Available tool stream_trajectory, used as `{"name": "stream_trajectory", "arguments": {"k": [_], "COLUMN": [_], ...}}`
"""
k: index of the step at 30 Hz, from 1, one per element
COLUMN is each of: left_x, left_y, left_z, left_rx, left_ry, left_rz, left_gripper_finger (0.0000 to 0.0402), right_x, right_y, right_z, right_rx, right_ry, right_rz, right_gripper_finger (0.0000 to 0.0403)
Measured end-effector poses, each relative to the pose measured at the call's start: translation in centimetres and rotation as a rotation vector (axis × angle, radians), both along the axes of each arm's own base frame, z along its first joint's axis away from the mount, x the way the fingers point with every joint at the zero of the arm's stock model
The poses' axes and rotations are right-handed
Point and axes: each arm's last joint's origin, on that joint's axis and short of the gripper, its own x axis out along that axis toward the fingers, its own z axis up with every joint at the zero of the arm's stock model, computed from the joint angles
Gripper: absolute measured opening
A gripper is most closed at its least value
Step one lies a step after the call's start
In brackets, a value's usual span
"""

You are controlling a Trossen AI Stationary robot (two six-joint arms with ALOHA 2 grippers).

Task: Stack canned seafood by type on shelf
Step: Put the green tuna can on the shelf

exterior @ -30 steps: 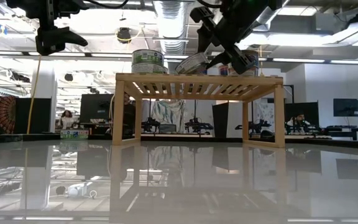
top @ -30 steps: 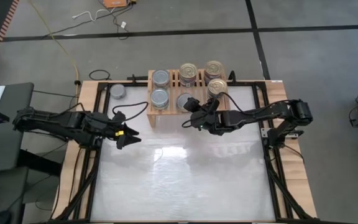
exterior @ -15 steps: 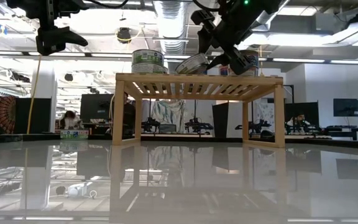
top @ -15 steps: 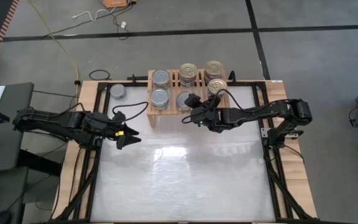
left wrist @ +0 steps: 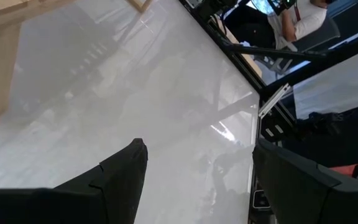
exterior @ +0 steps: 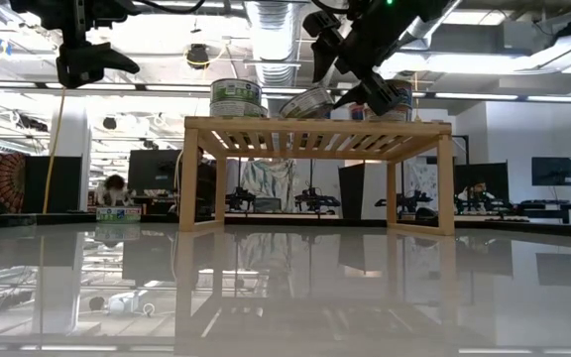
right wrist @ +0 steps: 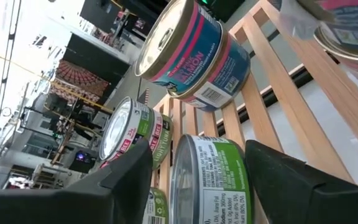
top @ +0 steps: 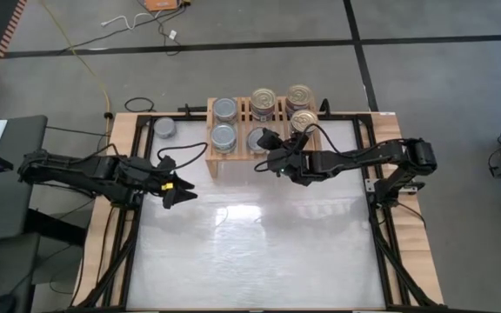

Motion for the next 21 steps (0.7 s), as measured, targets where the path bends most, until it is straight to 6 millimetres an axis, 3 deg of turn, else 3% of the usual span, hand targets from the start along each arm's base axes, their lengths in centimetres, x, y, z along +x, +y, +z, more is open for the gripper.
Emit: {"name": "stream_trajectory", "arguments": {"k": [13,21], "left_x": [0.0,0.0], "left_y": [0.0,0.0], "left_z": [0.0,0.0], "left_rx": [-0.012,-0.026], "left_ry": [0.001,0.001], "left_rz": [-0.004,-0.004], "left_gripper_finger": [0.0281,0.0281], "right_x": [0.8,1.2], "right_y": [0.0,2.5], "right_z": [2.0,2.9], "right_rx": [-0.134,-0.167], "right_ry": [-0.024,-0.081], "right_rz": [0.011,0.092], "right_gripper_finger": [0.0282,0.0282]}}
